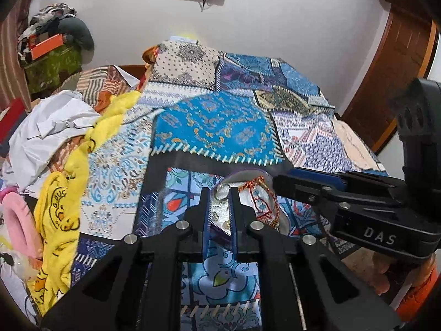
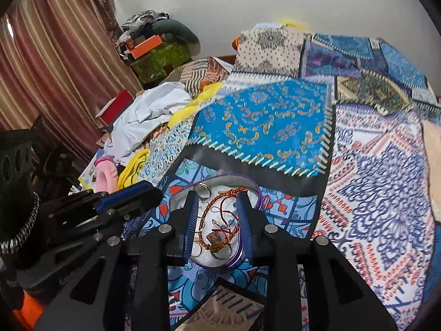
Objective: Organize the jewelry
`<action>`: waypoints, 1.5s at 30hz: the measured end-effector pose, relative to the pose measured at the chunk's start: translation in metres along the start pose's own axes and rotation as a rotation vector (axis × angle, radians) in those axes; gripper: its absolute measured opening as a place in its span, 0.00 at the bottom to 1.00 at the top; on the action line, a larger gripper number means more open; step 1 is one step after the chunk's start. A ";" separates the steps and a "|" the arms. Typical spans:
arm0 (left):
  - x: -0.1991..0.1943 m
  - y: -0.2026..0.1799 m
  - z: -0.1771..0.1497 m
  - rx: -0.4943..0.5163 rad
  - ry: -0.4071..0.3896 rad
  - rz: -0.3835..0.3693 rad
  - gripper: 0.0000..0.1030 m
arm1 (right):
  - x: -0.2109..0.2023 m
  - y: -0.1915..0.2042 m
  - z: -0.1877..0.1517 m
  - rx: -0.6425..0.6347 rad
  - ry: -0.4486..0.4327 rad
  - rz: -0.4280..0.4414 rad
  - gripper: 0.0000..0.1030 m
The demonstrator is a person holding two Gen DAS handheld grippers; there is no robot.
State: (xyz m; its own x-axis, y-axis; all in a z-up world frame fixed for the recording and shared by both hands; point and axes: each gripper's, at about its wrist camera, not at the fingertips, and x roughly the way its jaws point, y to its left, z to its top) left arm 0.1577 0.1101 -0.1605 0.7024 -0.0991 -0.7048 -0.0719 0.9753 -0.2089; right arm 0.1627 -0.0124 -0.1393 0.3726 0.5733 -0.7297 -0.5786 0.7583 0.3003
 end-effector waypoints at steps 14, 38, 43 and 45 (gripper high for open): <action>-0.137 -0.049 0.023 0.085 -0.362 0.051 0.17 | -0.146 0.045 0.004 -0.128 -0.389 -0.096 0.25; -0.265 -0.090 -0.020 0.113 -0.723 0.164 0.99 | -0.258 0.094 -0.041 -0.135 -0.842 -0.311 1.00; -0.264 -0.089 -0.022 0.105 -0.719 0.171 1.00 | -0.257 0.093 -0.046 -0.141 -0.818 -0.301 1.00; -0.263 -0.089 -0.021 0.103 -0.716 0.169 1.00 | -0.256 0.091 -0.046 -0.147 -0.814 -0.301 1.00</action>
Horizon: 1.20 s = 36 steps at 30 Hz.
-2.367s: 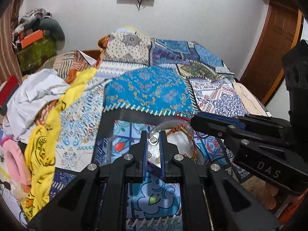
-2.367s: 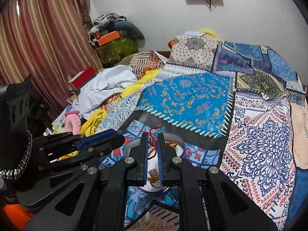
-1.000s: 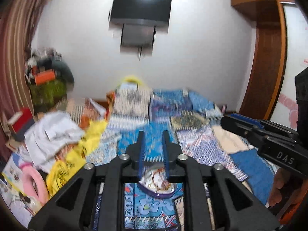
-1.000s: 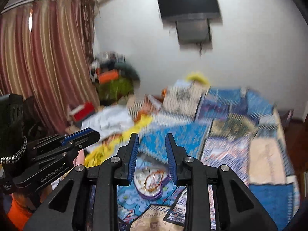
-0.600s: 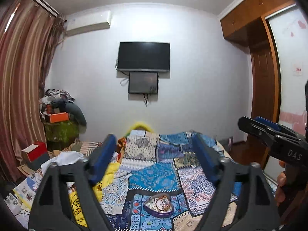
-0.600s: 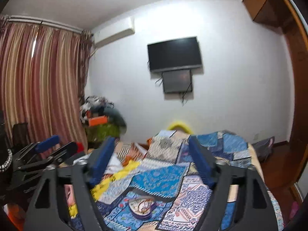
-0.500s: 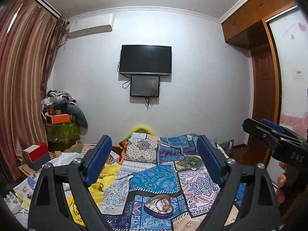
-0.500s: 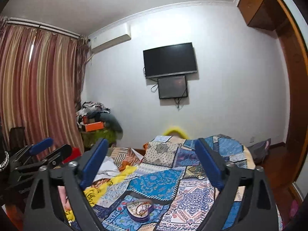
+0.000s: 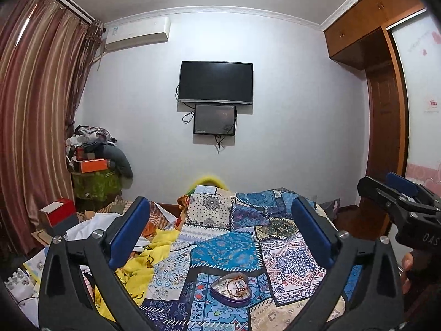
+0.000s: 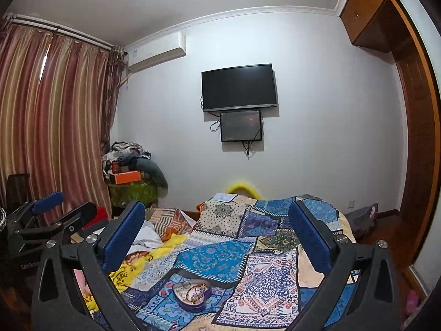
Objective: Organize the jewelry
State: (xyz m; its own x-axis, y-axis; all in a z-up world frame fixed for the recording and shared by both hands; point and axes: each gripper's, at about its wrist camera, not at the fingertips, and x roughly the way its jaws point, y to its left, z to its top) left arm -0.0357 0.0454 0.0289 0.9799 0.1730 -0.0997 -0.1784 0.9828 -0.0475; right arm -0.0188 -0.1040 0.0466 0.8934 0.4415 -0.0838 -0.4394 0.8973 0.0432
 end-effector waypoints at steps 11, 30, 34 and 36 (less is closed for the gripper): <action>0.002 -0.006 -0.001 0.004 0.007 -0.001 1.00 | -0.010 0.001 -0.005 -0.017 0.003 0.009 1.00; 0.004 -0.007 -0.004 0.006 0.013 -0.007 1.00 | -0.012 -0.007 -0.007 0.010 0.021 0.010 1.00; 0.004 -0.007 -0.003 0.005 0.013 -0.008 1.00 | -0.012 -0.008 -0.006 0.010 0.023 0.008 1.00; 0.006 -0.008 -0.005 0.006 0.017 -0.011 1.00 | -0.011 -0.009 -0.007 0.013 0.025 0.010 1.00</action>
State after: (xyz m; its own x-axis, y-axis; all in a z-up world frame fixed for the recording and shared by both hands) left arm -0.0285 0.0387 0.0239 0.9802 0.1610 -0.1156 -0.1669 0.9850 -0.0432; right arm -0.0251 -0.1166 0.0403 0.8864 0.4501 -0.1081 -0.4465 0.8930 0.0573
